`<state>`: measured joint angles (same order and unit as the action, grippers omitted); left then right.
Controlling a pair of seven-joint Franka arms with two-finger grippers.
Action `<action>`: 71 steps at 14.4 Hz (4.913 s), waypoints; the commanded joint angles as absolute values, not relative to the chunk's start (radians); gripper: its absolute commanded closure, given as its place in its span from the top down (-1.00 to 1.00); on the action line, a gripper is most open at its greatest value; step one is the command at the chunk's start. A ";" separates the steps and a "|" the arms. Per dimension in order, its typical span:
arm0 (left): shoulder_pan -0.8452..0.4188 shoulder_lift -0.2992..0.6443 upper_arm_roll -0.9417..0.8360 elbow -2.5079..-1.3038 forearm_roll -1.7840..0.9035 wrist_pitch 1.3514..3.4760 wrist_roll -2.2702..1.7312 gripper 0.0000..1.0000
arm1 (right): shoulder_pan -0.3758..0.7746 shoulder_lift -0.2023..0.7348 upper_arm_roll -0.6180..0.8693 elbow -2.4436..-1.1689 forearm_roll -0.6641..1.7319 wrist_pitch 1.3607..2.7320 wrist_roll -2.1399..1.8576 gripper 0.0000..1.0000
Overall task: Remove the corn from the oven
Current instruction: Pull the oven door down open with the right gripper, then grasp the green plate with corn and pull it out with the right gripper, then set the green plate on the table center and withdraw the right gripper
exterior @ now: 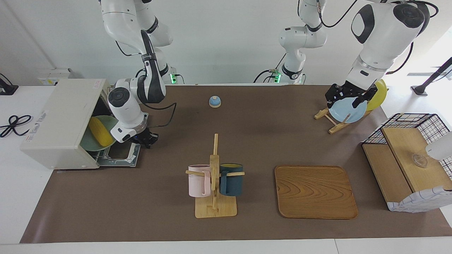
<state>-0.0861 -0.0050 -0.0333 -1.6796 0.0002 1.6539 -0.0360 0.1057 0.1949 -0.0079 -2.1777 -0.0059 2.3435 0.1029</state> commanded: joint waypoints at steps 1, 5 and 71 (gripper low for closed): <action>-0.078 -0.026 -0.034 -1.698 -0.012 1.660 -0.031 1.00 | 0.136 0.193 -0.015 -2.126 -0.008 2.284 0.140 -1.00; -0.078 -0.026 -0.032 -1.698 -0.012 1.661 -0.031 1.00 | 0.129 0.163 -0.017 -2.005 -0.026 2.085 0.126 -1.00; -0.078 -0.026 -0.029 -1.698 -0.012 1.663 -0.032 1.00 | 0.667 0.489 0.023 -1.628 0.052 2.028 0.775 -0.60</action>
